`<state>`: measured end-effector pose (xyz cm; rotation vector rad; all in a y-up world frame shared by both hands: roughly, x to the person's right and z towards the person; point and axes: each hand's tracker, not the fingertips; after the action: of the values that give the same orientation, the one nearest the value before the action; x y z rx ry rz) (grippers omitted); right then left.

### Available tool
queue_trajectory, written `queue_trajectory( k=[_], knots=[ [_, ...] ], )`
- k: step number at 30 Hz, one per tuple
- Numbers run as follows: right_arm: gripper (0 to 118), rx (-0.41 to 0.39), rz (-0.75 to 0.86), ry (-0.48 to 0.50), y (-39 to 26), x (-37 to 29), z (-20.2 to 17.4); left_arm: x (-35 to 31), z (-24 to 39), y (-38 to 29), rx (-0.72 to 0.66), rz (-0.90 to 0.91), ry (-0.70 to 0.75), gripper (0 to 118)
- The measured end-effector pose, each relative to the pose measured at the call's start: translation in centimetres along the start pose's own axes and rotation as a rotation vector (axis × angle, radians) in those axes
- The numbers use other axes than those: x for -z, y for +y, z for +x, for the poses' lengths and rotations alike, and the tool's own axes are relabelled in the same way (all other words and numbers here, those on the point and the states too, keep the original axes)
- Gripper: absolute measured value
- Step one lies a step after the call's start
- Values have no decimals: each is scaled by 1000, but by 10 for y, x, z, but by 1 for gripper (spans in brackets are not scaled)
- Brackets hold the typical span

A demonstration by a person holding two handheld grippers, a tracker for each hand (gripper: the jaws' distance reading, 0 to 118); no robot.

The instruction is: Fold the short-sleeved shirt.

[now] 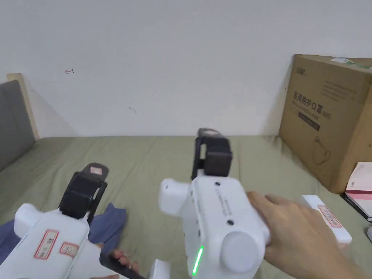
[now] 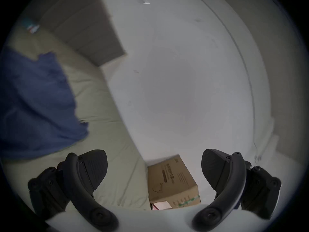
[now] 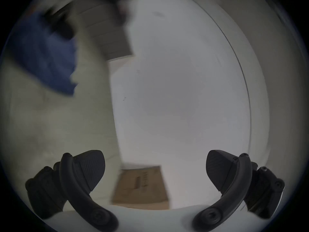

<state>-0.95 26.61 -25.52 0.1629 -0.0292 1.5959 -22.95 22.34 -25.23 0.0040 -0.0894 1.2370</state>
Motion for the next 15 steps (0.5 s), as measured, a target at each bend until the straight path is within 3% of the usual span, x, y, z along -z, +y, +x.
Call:
queue_trajectory(
  k=[1,3,6,7,8,12,14,15],
  knots=[
    [118,-67,46,7,3,-2,-13,-3,-4,-1,1,19,54,114],
    [118,4,56,102,7,0,-17,-3,0,-1,68,24,35,114],
    [118,421,-42,233,0,14,14,4,33,7,302,14,17,114],
    [118,584,-78,222,-8,19,30,8,51,8,457,-3,20,114],
    [118,694,-94,201,-18,22,42,12,65,7,565,-13,23,114],
    [118,1393,-322,54,-78,25,78,18,131,-29,1228,36,15,114],
    [118,1711,-352,44,-112,11,59,17,135,-48,1411,20,21,114],
    [118,1780,-294,49,-120,4,47,15,132,-53,1432,-16,9,114]
  ],
)
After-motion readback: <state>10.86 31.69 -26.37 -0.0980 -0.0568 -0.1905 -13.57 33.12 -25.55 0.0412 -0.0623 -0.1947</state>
